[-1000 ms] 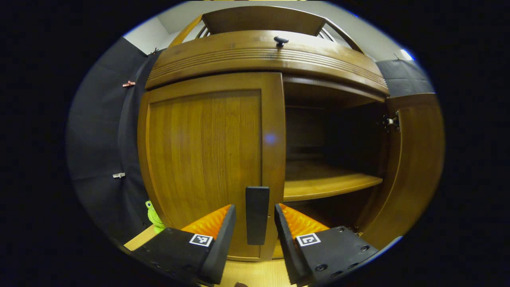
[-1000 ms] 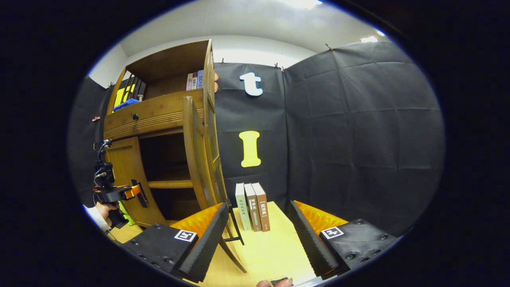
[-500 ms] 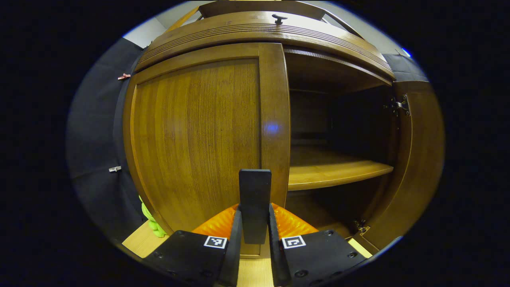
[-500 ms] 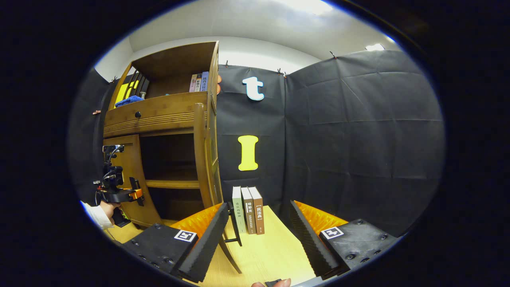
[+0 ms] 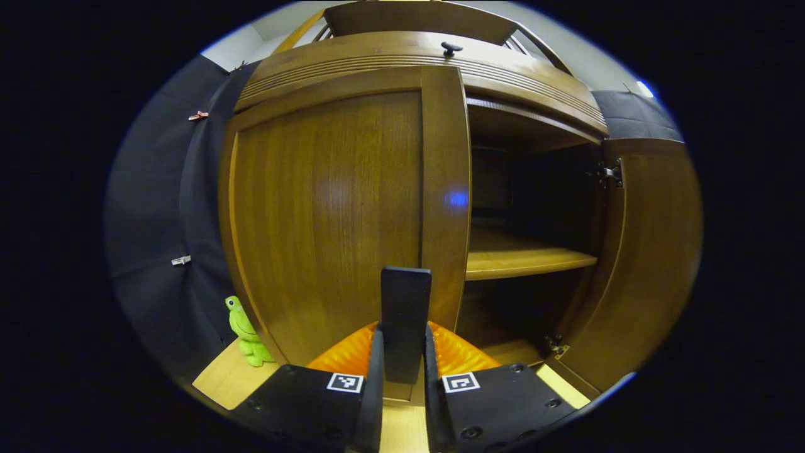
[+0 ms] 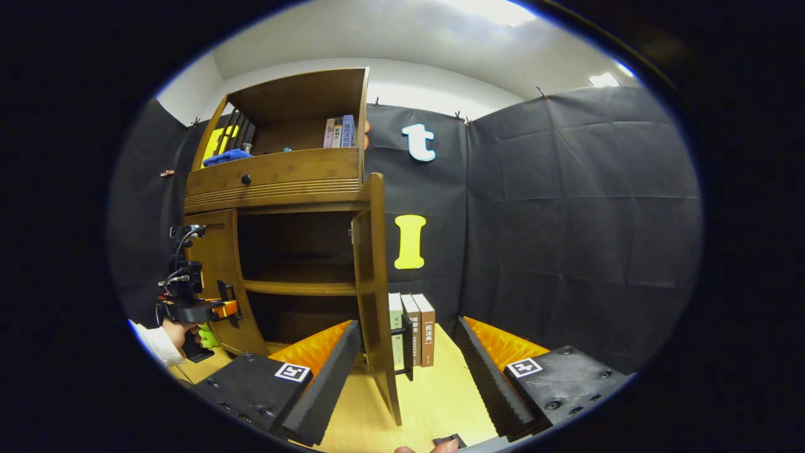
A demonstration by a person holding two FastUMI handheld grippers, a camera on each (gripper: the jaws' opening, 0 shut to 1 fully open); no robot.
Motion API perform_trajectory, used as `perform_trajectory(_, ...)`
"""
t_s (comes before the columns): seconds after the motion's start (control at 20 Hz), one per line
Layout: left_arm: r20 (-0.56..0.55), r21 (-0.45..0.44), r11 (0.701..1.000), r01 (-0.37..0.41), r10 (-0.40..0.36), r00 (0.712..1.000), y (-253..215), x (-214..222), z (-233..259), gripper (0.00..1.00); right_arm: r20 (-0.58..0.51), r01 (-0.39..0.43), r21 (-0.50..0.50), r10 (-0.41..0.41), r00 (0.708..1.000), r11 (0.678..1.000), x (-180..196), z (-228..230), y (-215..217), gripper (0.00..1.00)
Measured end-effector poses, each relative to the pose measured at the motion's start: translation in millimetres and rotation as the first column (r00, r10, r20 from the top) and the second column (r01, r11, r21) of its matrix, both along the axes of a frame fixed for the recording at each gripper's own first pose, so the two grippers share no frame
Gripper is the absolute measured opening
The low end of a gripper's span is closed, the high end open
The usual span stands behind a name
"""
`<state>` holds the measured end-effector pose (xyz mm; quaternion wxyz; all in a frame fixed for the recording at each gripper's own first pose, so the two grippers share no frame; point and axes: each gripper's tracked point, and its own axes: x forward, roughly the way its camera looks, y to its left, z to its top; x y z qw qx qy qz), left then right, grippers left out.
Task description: Open the right door of the double-door shoe cabinet with the right hand, and open the left door with the left hand.
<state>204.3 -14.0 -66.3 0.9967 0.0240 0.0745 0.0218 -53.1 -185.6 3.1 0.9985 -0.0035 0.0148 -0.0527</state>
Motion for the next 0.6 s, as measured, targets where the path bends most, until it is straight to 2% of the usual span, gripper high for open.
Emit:
perform_trajectory(0.1,-0.002,-0.001,1.0,0.008,-0.008,1.0,6,-21,0,0.31,-0.004,-0.011,0.003,0.011,1.0,1.0,-7,-1,11,0.94)
perform_trajectory(0.15,-0.003,0.0,1.0,0.012,-0.012,1.0,9,-30,0,0.31,-0.005,-0.019,0.007,0.019,1.0,1.0,-9,-1,18,0.97)
perform_trajectory(0.35,-0.007,0.01,1.0,0.026,-0.026,1.0,27,-67,-1,0.31,-0.014,-0.045,0.003,0.045,0.999,0.999,-20,-5,42,0.97)
perform_trajectory(0.6,-0.005,-0.001,1.0,0.006,-0.006,1.0,57,-107,-1,0.29,-0.02,-0.078,0.015,0.078,0.997,0.997,-33,-10,71,0.97)
